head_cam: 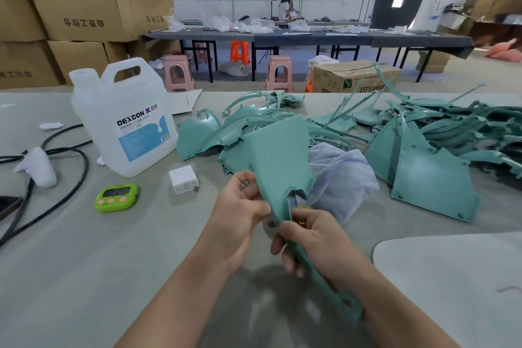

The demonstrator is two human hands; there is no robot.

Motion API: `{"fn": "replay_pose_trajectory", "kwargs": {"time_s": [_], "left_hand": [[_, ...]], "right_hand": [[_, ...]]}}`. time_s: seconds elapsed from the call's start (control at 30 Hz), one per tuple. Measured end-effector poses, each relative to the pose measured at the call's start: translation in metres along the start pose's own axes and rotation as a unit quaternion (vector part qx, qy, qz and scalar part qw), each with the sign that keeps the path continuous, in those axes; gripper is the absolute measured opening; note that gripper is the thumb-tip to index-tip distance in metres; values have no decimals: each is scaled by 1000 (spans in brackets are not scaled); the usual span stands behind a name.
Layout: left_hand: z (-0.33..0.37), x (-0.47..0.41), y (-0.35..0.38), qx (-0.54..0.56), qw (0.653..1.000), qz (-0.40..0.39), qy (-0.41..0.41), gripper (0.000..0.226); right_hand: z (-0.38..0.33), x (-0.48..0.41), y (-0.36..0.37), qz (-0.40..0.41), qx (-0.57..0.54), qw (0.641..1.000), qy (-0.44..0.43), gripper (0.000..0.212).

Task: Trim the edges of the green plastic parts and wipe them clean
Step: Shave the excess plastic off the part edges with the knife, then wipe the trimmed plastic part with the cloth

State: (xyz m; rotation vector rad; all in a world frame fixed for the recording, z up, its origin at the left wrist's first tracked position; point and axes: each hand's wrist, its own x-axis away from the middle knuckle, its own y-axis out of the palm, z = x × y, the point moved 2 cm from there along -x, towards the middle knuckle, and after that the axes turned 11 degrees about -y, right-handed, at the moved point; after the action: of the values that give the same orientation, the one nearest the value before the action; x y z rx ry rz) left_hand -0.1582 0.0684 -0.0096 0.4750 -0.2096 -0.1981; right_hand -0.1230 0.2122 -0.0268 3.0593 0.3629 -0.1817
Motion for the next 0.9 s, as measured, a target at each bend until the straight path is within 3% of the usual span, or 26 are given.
{"fn": "replay_pose_trajectory", "kwargs": {"time_s": [0.1,0.23,0.3,0.4,0.47,0.53,0.57,0.63,0.7,0.77,0.9], "left_hand": [[8,0,-5,-9,999,30,27,45],[22,1,-22,-62,987,142,47,22],[26,2,-29,-82,983,161,45,22],[25,7,-24,4,995,96,13,30],[21,9,-19,74,994,83,-2,36],[14,10,-24,137,981,134,-9,32],[10,10,-29,163,972,170,-17,30],[2,12,-39,207,956,204,-44,30],[-3,14,-45,242,949,190,-70,28],[-4,18,-48,268,951,126,-90,31],[-9,23,-50,281,951,18,-131,44]], "right_hand": [[-7,4,-5,-36,52,998,9,15],[-16,16,-5,-161,191,968,35,9],[-23,25,-9,-208,171,961,59,17],[-37,40,-31,-231,71,964,109,39],[-43,47,-46,-170,53,977,120,33],[-50,43,-62,-7,117,990,73,17],[-53,36,-72,98,187,977,34,16],[-62,18,-90,247,333,910,-6,22],[-61,-6,-102,261,389,882,63,57],[-49,-27,-98,262,320,900,141,87],[-21,-49,-88,332,294,884,146,73]]}}
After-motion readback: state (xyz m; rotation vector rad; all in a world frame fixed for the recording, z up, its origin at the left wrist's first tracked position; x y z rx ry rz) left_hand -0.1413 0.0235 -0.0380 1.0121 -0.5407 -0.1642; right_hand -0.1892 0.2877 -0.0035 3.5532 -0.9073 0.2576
